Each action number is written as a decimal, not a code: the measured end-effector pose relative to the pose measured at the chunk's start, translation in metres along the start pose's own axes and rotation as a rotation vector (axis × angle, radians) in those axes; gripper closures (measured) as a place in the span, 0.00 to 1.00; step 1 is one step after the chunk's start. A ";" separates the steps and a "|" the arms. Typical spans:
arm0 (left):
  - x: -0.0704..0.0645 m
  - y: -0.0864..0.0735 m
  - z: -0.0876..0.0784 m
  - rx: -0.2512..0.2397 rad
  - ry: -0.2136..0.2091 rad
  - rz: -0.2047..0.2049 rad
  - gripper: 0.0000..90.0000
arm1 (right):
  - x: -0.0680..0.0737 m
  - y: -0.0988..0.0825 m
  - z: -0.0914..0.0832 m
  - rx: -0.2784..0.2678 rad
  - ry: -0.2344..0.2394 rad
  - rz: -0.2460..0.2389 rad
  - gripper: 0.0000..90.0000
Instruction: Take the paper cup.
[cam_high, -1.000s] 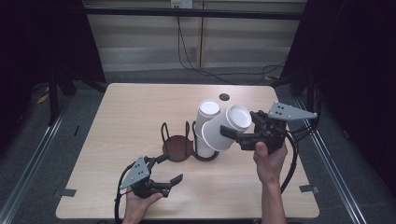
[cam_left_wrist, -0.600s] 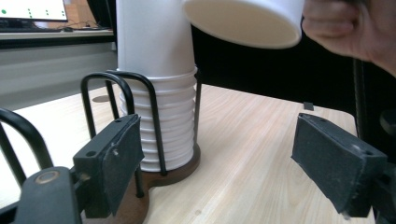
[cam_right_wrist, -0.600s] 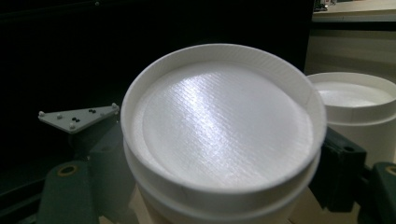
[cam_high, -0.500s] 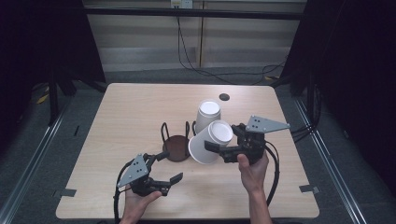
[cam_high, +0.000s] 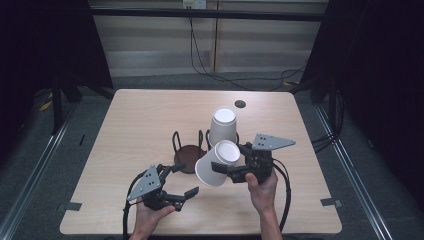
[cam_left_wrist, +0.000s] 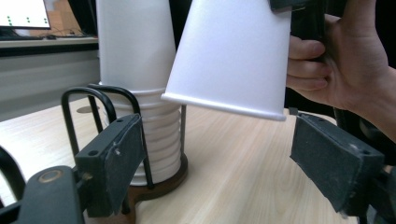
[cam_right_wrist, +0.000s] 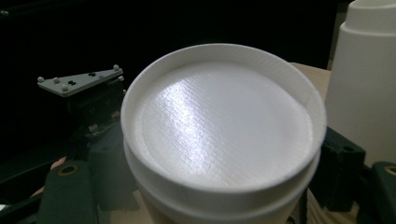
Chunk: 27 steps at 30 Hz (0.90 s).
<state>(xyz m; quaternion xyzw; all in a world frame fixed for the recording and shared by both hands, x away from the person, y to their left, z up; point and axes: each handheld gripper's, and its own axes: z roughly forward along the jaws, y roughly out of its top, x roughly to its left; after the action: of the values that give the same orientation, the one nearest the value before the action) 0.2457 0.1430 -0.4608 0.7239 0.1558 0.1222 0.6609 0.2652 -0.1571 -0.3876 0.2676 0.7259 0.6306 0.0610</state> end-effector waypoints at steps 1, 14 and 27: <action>0.000 0.000 0.001 -0.006 0.005 0.000 0.18 | 0.001 -0.002 0.002 0.005 0.002 0.001 0.26; -0.001 -0.004 0.005 0.052 -0.025 0.024 0.18 | -0.001 -0.025 0.025 0.050 0.056 0.044 0.26; 0.001 -0.017 0.017 0.079 -0.054 0.011 0.12 | 0.003 -0.039 0.039 0.065 0.083 0.067 0.26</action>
<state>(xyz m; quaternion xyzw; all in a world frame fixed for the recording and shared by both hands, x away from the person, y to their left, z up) 0.2518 0.1288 -0.4790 0.7535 0.1387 0.1001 0.6348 0.2674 -0.1235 -0.4315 0.2672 0.7387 0.6188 0.0012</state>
